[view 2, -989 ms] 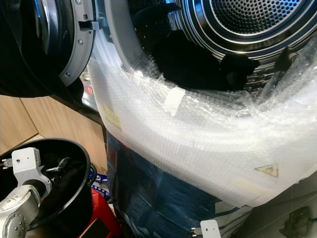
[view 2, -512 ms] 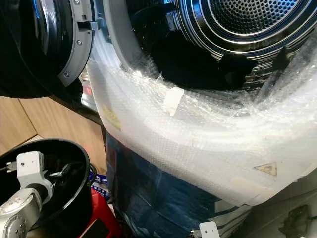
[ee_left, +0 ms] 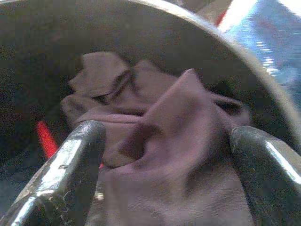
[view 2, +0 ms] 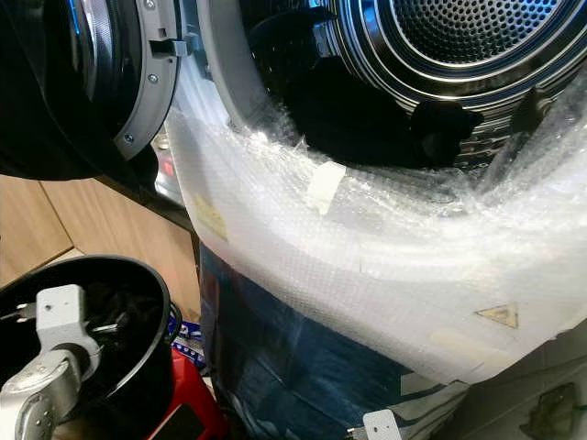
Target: Clothes washing
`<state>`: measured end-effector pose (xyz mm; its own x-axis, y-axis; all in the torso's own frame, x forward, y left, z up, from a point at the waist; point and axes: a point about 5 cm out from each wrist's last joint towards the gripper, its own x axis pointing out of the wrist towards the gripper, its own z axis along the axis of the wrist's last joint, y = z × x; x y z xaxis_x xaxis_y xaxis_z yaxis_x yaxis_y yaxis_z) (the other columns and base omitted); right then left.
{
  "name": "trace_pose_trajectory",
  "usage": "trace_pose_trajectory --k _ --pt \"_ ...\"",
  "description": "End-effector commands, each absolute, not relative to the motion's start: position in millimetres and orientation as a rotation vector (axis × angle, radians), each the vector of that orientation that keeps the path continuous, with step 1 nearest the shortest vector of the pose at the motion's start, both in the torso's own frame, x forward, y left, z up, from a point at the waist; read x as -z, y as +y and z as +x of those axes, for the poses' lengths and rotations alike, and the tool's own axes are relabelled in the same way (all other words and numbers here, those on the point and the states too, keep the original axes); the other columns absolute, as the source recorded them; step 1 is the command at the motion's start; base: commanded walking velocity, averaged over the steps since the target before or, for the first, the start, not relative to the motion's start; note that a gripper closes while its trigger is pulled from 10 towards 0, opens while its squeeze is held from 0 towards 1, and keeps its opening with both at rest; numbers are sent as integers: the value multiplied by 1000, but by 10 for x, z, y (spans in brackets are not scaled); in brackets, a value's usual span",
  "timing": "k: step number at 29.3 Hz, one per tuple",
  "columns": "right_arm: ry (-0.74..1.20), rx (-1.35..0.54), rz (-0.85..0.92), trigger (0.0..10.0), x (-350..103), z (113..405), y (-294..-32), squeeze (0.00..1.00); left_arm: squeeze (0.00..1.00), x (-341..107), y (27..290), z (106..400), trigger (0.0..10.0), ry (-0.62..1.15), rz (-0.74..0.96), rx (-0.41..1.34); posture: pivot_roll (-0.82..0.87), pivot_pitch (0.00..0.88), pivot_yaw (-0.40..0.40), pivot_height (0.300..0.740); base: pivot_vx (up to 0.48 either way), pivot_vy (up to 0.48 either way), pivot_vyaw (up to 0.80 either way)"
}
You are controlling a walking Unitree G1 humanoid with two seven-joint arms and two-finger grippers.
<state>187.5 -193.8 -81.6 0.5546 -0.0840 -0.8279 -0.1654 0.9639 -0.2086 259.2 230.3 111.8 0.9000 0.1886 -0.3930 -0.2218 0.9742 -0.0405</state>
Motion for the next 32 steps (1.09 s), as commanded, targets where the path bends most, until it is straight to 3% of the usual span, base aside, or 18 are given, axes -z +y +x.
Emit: trace_pose_trajectory --k 1,12,27,30,31,32 --pt "991 -60 -283 10000 827 1853 -1935 0 0 -1097 2280 2604 10000 415 -77 -194 159 49 -71 740 0 0 0" --pt "1000 -95 -306 10000 849 1816 -1907 0 0 -1013 2195 2575 10000 476 -24 -121 161 27 -71 740 0 0 0" --pt "985 -144 -324 10000 836 1858 -1839 0 0 -890 2284 2486 10000 583 83 -142 168 46 -73 740 0 0 0" --pt "987 -144 -330 10000 837 1853 -1850 0 0 -842 2283 2462 10000 606 243 -109 166 57 -75 740 0 0 0" --pt "988 -143 -331 10000 839 1849 -1856 0 0 -851 2285 2465 0 594 231 -125 166 62 -80 740 0 0 0" --pt "988 -143 -331 10000 839 1848 -1858 0 0 -854 2286 2465 0 591 225 -129 166 62 -80 740 0 0 0"
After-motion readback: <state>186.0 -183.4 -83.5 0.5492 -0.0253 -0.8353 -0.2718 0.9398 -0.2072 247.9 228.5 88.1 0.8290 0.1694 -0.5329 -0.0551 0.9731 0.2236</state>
